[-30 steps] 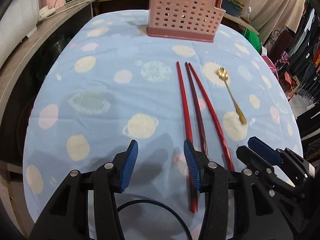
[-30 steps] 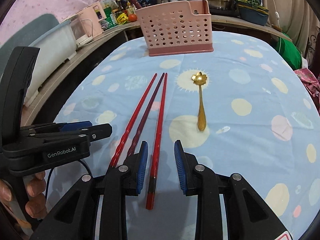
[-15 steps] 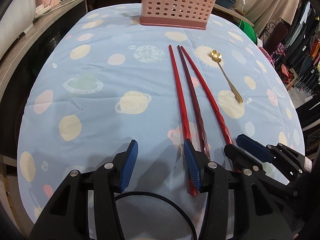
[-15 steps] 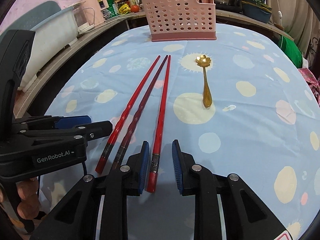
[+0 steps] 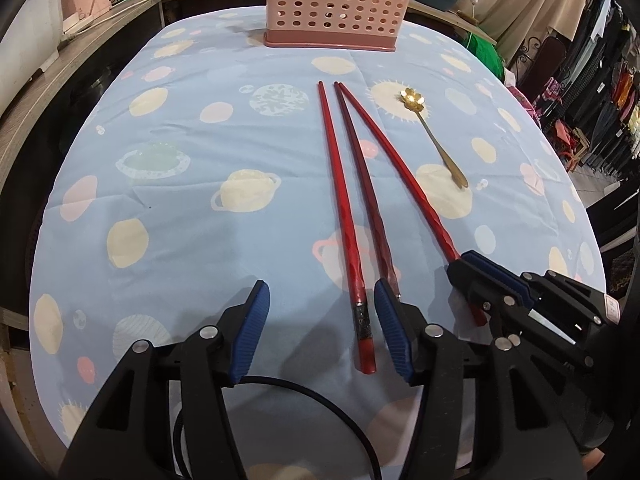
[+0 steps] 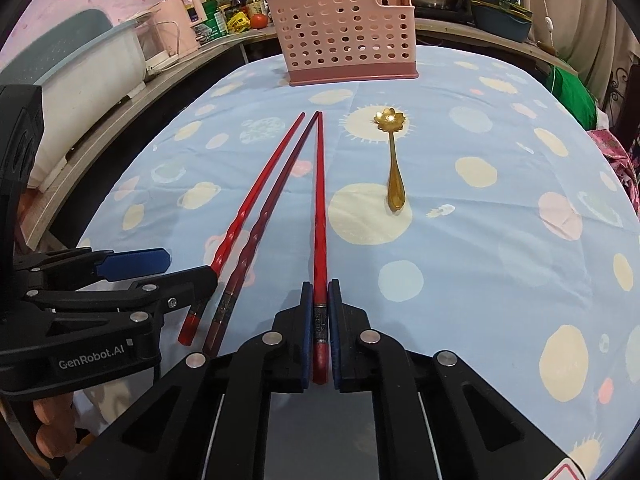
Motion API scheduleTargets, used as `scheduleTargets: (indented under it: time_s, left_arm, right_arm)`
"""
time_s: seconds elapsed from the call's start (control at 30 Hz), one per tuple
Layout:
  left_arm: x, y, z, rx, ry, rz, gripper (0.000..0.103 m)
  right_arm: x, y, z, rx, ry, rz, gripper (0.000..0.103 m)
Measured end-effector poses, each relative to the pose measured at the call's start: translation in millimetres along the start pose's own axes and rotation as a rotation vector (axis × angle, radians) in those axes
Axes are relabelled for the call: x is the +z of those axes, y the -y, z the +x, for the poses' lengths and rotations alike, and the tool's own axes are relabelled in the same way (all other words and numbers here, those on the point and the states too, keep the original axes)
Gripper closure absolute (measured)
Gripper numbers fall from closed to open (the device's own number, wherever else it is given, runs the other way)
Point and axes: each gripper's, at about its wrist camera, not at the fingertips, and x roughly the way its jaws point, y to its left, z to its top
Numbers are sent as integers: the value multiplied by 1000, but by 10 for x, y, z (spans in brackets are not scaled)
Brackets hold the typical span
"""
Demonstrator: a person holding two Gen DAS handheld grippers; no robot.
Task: Organize utensils
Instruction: 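Grasp a red chopstick with the left tool while the right tool grasps a dark red chopstick, then lift both chopsticks into the pink basket and open both tools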
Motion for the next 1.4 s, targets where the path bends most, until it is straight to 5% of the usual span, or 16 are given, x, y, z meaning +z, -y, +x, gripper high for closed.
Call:
scheduleTargets:
  time_s: [0.4,0.87,1.4]
  left_arm:
    - [-56,63,0,38,21,33,53]
    - [-82,9,-27,83,38,31,94]
    - [56,-38,-180,33,53,-19,96]
  right_arm:
    - [-11,27,-14,8,0,14,96]
    - [-12,51,-23,18,0,31,96]
    - [136,80,-186,52,47,64,96]
